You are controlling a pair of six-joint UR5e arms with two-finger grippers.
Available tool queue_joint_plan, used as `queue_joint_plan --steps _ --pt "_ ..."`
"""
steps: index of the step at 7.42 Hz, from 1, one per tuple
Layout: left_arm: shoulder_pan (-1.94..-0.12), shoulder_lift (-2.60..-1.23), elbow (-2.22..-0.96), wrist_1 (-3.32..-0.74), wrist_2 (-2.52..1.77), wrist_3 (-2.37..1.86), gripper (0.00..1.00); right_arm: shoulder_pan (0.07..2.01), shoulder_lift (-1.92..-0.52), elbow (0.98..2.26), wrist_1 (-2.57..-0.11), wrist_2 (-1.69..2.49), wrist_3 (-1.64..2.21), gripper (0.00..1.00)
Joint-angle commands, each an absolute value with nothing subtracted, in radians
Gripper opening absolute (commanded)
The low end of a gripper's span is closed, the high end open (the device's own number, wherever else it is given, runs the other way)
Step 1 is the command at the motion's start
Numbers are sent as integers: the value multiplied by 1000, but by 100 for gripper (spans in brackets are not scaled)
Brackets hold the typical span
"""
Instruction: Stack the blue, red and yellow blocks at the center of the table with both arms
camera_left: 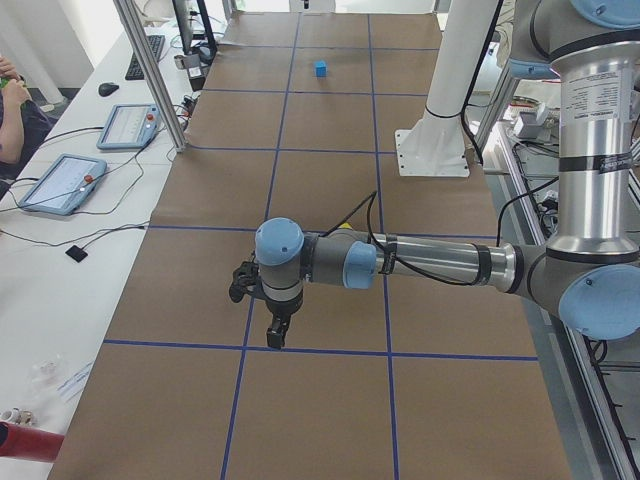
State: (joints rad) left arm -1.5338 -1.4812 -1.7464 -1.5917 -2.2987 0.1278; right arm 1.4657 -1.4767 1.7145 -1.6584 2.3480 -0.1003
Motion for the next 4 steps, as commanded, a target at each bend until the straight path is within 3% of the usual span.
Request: queue_joint_plan --steps 1,4 --pt "-1532 -1479 -1755 -1594 -2299 126 100 1311 -1486 1646 -1442 2356 -63 100" --pt "-1529 -1494 -1756 -1591 -2296 124 100 1183 -1534 1623 -1189 2358 318 99"
